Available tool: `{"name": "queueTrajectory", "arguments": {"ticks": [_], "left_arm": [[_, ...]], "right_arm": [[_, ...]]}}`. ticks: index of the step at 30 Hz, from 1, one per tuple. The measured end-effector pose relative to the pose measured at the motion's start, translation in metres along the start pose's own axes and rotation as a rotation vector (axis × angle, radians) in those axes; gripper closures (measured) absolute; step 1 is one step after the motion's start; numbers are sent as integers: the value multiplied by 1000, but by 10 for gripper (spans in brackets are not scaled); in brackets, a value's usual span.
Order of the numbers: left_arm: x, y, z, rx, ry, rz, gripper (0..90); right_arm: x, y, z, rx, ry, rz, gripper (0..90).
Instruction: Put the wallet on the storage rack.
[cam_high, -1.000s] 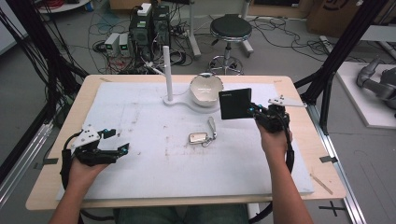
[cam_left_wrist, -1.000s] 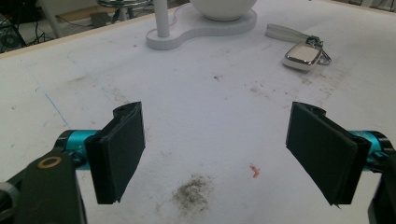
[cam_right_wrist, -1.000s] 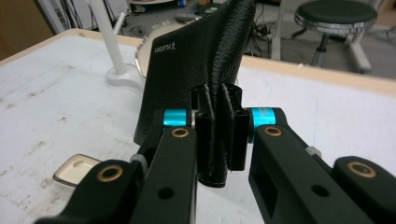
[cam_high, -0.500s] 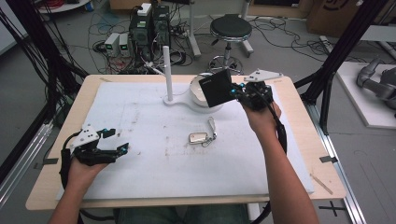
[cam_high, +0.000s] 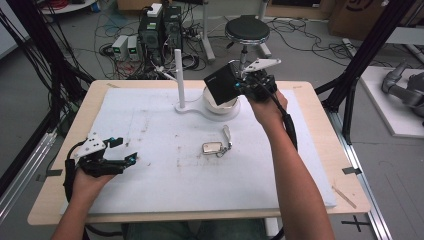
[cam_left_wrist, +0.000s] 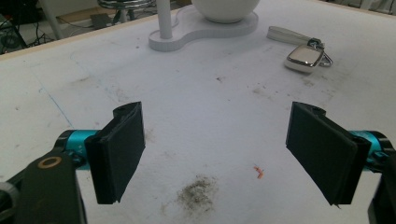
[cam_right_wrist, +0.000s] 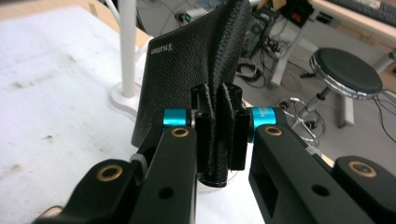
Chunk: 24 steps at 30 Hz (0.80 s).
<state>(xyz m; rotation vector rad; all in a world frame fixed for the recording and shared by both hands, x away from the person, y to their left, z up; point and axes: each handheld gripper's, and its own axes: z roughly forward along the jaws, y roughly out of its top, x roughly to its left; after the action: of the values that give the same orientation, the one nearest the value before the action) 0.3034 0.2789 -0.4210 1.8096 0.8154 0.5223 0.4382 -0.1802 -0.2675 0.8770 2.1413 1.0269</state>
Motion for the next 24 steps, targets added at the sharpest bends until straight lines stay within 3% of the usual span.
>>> {"name": "queueTrajectory", "arguments": {"ticks": [12, 15, 24], "left_arm": [[2, -3, 2, 5, -6, -6, 197], [3, -3, 2, 8, -4, -6, 197], [2, -3, 2, 9, -7, -4, 197]], "right_arm": [[-1, -6, 41, 48, -50, 1, 855], [-3, -11, 53, 94, -81, -12, 855], [4, -13, 65, 130, -114, -50, 855]]}}
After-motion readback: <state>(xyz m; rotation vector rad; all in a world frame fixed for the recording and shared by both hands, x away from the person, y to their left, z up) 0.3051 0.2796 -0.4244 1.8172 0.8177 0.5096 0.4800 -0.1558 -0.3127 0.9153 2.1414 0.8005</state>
